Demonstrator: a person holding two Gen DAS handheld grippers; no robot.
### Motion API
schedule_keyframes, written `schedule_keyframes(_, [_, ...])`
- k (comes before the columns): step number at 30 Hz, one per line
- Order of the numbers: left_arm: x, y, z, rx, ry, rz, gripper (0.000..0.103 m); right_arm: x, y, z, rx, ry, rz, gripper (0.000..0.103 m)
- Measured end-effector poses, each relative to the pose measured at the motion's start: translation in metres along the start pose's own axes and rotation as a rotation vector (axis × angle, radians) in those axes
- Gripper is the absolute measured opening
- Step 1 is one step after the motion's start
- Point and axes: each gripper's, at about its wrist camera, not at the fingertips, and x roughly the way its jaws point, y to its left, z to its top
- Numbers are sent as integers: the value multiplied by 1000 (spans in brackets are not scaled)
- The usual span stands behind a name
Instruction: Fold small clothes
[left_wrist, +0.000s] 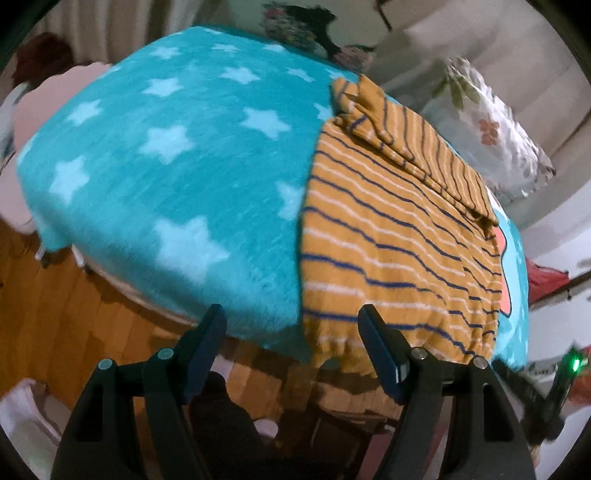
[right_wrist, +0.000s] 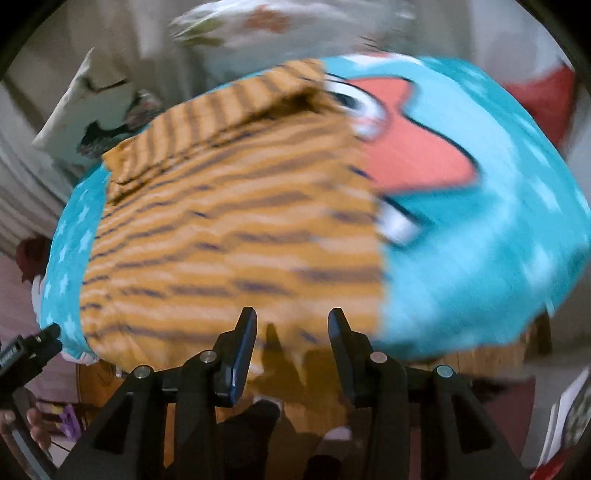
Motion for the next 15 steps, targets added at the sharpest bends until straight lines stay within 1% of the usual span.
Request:
schedule_keyframes(3, [-2, 4, -14, -16, -6, -2, 73, -8, -42, -29, 67, 21, 23, 46])
schedule_keyframes(6, [5, 0, -30, 7, 18, -19, 73, -10, -65, -49, 98, 45, 39, 49])
schedule_keyframes(10, [21, -12, -36, 58, 48, -112, 74, -3, -78, -58, 128, 72, 73, 53])
schedule_keyframes(11, [26, -16, -34, 74, 49, -142, 75, 0, -78, -57, 133, 79, 81, 53])
schedule_keyframes(13, [42, -22, -26, 88, 43, -165, 78, 8, -75, -55, 133, 90, 106, 55])
schedule_keyframes(15, [54, -23, -19, 74, 48, -201, 78, 19, -69, -52, 126, 115, 134, 61])
